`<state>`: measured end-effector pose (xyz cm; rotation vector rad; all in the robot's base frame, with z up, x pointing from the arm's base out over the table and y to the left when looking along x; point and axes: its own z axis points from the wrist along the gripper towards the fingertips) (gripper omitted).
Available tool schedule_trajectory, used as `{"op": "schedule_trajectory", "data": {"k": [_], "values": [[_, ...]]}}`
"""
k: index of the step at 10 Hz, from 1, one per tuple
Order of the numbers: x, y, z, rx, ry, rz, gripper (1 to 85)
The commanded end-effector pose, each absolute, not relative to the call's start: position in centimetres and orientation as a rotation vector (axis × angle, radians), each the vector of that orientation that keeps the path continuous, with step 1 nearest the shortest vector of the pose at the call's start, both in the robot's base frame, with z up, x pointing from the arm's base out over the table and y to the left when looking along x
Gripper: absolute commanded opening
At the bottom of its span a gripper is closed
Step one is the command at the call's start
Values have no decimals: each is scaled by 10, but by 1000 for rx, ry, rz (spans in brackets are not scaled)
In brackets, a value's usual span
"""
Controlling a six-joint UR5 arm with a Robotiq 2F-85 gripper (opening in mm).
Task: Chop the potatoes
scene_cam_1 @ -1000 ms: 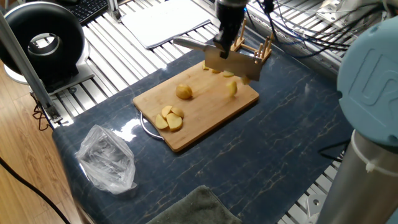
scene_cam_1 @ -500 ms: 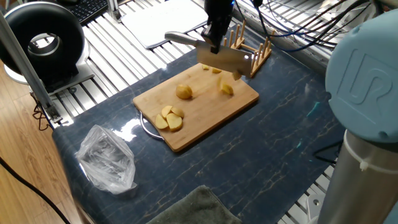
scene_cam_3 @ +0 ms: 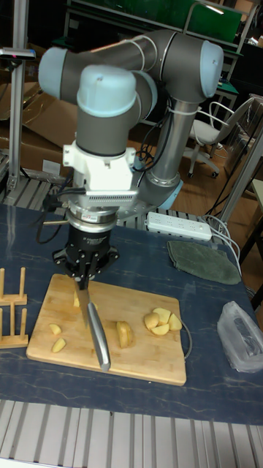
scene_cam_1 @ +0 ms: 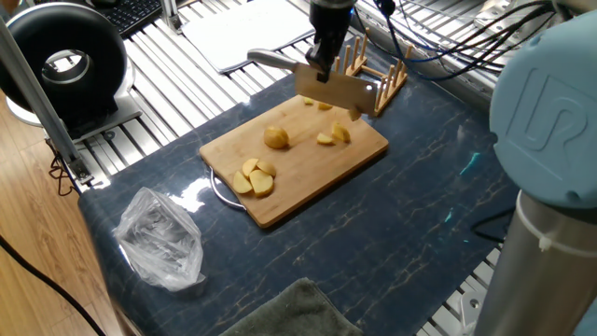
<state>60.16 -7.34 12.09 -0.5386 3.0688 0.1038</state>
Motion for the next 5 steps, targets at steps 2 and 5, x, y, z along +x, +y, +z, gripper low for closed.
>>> {"op": "schedule_trajectory", "data": {"k": [2, 5], "values": [[626, -67, 99, -510, 3021, 107, 10], [639, -49, 90, -446, 3006, 131, 10]]}}
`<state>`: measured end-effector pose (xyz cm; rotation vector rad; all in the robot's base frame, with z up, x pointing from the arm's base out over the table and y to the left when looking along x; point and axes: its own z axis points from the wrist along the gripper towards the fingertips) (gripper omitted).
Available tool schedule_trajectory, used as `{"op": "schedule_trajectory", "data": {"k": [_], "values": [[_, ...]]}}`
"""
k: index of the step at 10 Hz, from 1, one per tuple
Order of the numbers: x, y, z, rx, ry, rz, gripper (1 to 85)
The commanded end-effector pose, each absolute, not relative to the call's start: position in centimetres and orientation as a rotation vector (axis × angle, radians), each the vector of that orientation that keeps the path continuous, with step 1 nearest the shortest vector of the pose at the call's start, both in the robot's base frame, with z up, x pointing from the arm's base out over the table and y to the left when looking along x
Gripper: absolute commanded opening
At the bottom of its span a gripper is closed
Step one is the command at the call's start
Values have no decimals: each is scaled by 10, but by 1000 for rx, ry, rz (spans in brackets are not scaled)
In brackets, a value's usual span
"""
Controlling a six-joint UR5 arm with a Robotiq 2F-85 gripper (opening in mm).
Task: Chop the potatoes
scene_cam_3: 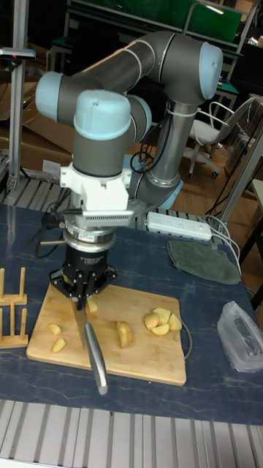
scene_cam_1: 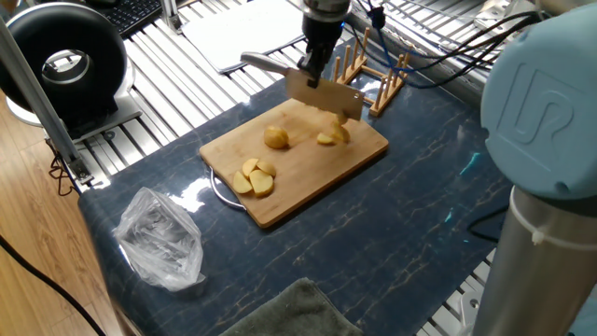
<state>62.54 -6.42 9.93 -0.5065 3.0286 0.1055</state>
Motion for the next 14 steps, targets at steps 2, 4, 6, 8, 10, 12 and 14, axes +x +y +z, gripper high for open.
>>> {"op": "schedule_trajectory", "data": {"k": [2, 4, 6, 8, 10, 12, 14], "values": [[640, -35, 86, -382, 3011, 152, 10], [631, -30, 98, -361, 3045, 158, 10], [622, -23, 113, -333, 3074, 165, 10], [621, -24, 112, -337, 3073, 163, 10], [626, -26, 101, -344, 3045, 175, 10], [624, -22, 96, -322, 3037, 222, 10], [625, -9, 93, -259, 3036, 268, 10]]}}
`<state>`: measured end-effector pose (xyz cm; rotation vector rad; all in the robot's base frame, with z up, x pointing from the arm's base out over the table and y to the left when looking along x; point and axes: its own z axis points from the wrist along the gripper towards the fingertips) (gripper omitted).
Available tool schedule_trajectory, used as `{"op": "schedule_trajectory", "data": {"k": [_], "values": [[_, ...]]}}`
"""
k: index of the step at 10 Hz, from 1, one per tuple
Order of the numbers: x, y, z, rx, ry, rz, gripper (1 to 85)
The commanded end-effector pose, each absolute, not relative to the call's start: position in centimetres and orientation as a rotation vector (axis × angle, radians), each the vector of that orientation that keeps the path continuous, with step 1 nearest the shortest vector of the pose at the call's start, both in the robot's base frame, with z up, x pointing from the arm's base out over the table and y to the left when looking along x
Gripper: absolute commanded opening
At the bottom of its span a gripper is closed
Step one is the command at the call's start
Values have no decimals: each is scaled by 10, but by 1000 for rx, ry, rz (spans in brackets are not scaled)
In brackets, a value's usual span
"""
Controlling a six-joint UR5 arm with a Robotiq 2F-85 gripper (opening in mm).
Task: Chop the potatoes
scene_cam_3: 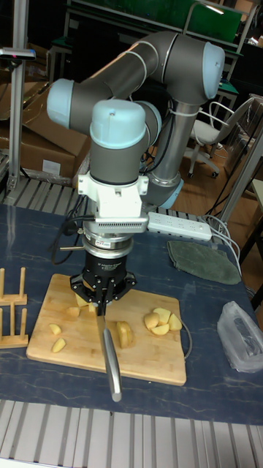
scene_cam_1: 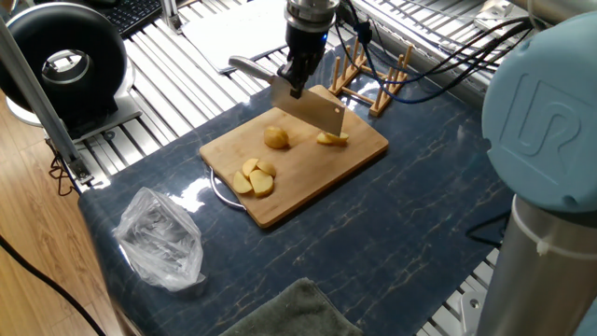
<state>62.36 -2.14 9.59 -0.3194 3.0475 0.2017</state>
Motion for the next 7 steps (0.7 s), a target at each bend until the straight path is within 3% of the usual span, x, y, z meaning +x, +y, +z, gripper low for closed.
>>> {"op": "schedule_trajectory", "data": {"k": [1, 7], "values": [[629, -7, 90, -249, 3023, 270, 10], [644, -47, 82, -449, 2975, 239, 10]]}}
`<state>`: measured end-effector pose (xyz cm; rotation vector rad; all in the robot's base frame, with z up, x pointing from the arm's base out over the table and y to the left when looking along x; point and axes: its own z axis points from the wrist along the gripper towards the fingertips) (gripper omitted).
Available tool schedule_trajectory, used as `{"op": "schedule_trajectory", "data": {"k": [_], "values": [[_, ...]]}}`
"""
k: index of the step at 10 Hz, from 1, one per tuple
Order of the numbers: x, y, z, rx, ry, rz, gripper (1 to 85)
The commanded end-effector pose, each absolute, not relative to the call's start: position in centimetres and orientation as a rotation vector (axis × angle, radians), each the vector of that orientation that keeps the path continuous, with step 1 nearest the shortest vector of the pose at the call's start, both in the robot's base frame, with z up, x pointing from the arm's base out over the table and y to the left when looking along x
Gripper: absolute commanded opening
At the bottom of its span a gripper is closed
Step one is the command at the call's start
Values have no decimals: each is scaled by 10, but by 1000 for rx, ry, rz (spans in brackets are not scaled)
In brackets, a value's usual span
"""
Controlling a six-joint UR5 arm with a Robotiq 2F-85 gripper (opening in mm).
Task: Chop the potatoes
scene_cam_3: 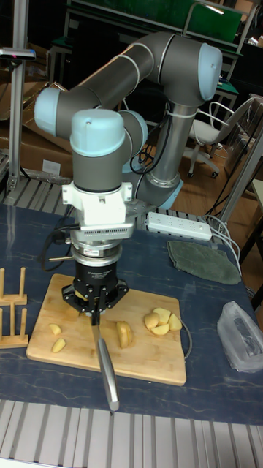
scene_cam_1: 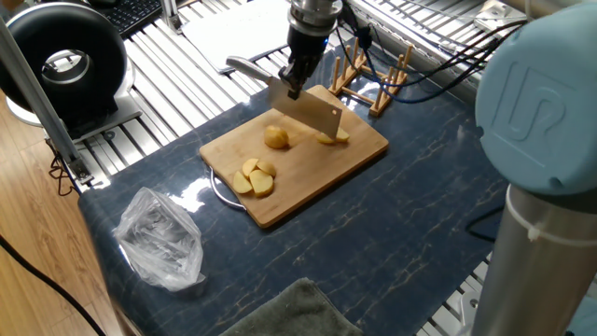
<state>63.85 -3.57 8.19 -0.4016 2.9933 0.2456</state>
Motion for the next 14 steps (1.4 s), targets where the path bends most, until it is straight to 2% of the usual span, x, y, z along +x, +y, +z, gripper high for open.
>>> {"op": "schedule_trajectory", "data": {"k": [1, 8, 11, 14], "values": [[647, -48, 83, -453, 2978, 223, 10], [663, -57, 87, -555, 2959, 150, 10], [638, -21, 118, -386, 3054, 187, 10], [640, 35, 140, -166, 3099, 284, 10]]}}
